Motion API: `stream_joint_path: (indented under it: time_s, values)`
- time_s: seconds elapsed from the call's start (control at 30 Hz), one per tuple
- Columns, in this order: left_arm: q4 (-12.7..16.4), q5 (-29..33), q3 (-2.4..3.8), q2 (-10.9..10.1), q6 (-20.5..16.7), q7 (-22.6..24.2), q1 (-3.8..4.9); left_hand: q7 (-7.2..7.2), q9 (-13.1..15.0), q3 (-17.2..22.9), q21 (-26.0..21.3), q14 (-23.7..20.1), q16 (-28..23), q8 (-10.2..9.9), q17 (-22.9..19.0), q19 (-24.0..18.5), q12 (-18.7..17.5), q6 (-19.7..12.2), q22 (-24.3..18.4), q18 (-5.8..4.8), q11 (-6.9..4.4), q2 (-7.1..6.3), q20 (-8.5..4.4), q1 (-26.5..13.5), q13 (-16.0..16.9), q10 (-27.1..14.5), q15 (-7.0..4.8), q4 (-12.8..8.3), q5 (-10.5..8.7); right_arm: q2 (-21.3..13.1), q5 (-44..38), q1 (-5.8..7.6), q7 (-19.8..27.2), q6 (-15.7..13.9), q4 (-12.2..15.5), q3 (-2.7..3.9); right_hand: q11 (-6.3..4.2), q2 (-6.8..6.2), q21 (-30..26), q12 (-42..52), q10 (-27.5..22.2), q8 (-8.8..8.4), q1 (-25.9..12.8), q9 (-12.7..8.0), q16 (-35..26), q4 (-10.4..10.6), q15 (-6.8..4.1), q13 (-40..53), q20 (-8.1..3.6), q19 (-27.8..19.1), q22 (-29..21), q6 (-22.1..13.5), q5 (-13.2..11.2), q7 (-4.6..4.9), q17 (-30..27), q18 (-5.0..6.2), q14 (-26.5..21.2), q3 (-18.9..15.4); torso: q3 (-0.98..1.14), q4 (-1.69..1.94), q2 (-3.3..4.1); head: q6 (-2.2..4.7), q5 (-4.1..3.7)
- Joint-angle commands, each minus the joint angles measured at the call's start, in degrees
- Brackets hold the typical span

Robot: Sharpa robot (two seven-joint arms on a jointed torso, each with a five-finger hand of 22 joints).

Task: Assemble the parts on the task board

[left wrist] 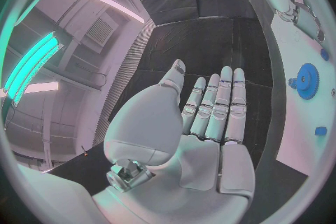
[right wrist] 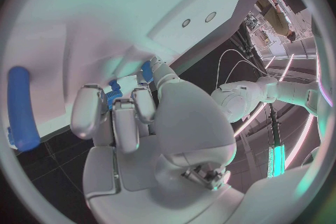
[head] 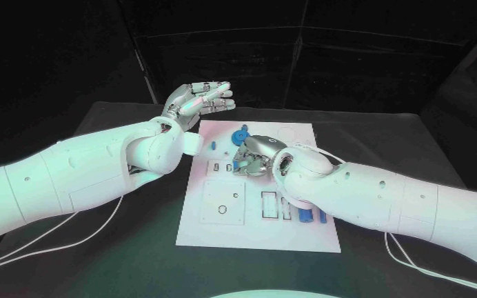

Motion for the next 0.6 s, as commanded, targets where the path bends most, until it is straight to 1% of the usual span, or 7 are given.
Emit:
stream_joint_path:
  time_s: [0.03,0.1,0.17,0.27,0.3,0.43,0.6]
  values:
    - [0.05,-0.05,0.05,0.01,0.22,0.65,0.10,2.20,-0.01,-0.01,-0.14,0.49,-0.22,-0.16,-0.07,0.37,0.00,0.18,0.01,0.43,-0.22,0.67,0.10,0.09,-0.07,0.19,-0.01,-0.21,0.17,0.00,-0.21,-0.19,-1.59,0.03,-0.18,-0.24,0.39,-0.32,-0.22,-0.05,0.04,-0.43,-0.59,0.05,-0.26,0.66,0.54,0.12,0.48,0.16,0.02,-0.65,-0.56,0.07,8.60,-0.19,4.67,-0.15,0.00,-0.01,-0.01,0.00,0.03]
    - [0.04,-0.05,0.05,0.04,0.23,0.65,0.10,2.20,-0.01,-0.01,-0.14,0.49,-0.22,-0.16,-0.07,0.37,0.00,0.18,0.01,0.43,-0.22,0.67,0.10,0.09,-0.07,0.19,-0.01,-0.21,0.17,0.04,-0.20,-0.19,-1.64,-0.37,-0.13,-0.24,0.52,-0.65,-0.24,-0.08,-0.06,-0.66,-1.15,0.05,-0.25,1.15,0.67,0.05,0.61,0.15,0.00,-1.21,-1.10,0.19,8.63,-0.18,4.68,-0.54,-0.01,-0.02,-0.02,0.01,0.02]
    - [0.03,-0.05,0.05,0.07,0.25,0.64,0.10,2.20,-0.01,-0.01,-0.14,0.49,-0.22,-0.16,-0.07,0.37,0.00,0.18,0.01,0.43,-0.22,0.67,0.10,0.09,-0.07,0.19,-0.01,-0.21,0.17,0.05,-0.18,-0.20,-1.65,-0.93,-0.04,-0.24,0.68,-1.26,-0.29,-0.23,-0.30,-0.92,-1.92,0.07,-0.24,1.82,0.83,-0.13,0.77,0.10,-0.08,-2.05,-0.42,0.36,8.65,-0.16,4.68,-1.39,0.01,-0.02,-0.03,0.01,0.00]
    - [0.02,-0.05,0.05,0.07,0.26,0.62,0.10,2.20,-0.01,-0.01,-0.14,0.49,-0.22,-0.16,-0.07,0.37,0.00,0.18,0.01,0.43,-0.22,0.67,0.10,0.09,-0.07,0.19,-0.01,-0.21,0.17,0.03,-0.10,-0.20,-1.58,-1.80,0.11,-0.25,0.94,-1.87,-0.37,-0.98,-1.08,-1.21,-2.66,0.03,-0.24,2.57,1.02,-0.89,0.94,0.02,-0.21,-3.33,-0.15,0.61,8.66,-0.14,4.67,-2.42,0.04,-0.01,-0.02,0.02,0.04]
    - [0.01,-0.05,0.05,0.07,0.26,0.61,0.10,2.20,-0.01,-0.01,-0.14,0.49,-0.22,-0.16,-0.07,0.37,0.00,0.18,0.01,0.43,-0.22,0.67,0.10,0.09,-0.07,0.19,-0.01,-0.21,0.17,0.02,0.03,-0.20,-1.50,-2.13,0.15,-0.25,1.12,-2.09,-0.44,-1.68,-1.76,-1.33,-2.85,-0.01,-0.25,2.91,1.16,-1.60,1.05,-0.07,-0.35,-4.30,-0.18,0.81,8.65,-0.12,4.66,-2.90,0.04,0.00,-0.01,0.01,0.04]
    - [0.00,-0.05,0.05,0.06,0.30,0.58,0.10,2.20,-0.01,-0.01,-0.14,0.49,-0.22,-0.16,-0.07,0.37,0.00,0.18,0.01,0.43,-0.22,0.67,0.10,0.09,-0.07,0.19,-0.01,-0.21,0.17,-0.14,1.20,-0.21,-0.81,-4.76,0.53,-0.25,1.49,-2.25,-0.53,-1.86,-2.20,-1.20,-2.87,0.05,-0.27,3.60,1.47,-1.96,1.35,-0.18,-0.51,-5.96,-0.57,1.20,8.62,-0.08,4.65,-3.90,0.00,0.02,-0.02,0.11,-0.03]
    - [-0.05,-0.05,0.05,0.14,0.47,0.56,0.10,2.21,-0.02,-0.02,-0.15,0.50,-0.24,-0.17,-0.07,0.41,-0.01,0.18,0.01,0.42,-0.21,0.74,0.10,0.01,-0.07,0.18,-0.01,-0.18,0.17,-0.75,2.21,-0.28,0.35,-8.23,1.60,-0.25,1.58,-2.30,-0.61,-1.87,-2.36,-1.05,-2.58,0.11,-0.32,3.74,1.57,-2.06,1.45,-0.27,-0.67,-6.30,-0.31,1.28,8.52,-0.05,4.62,-4.26,0.08,-0.02,-0.03,0.22,-0.02]
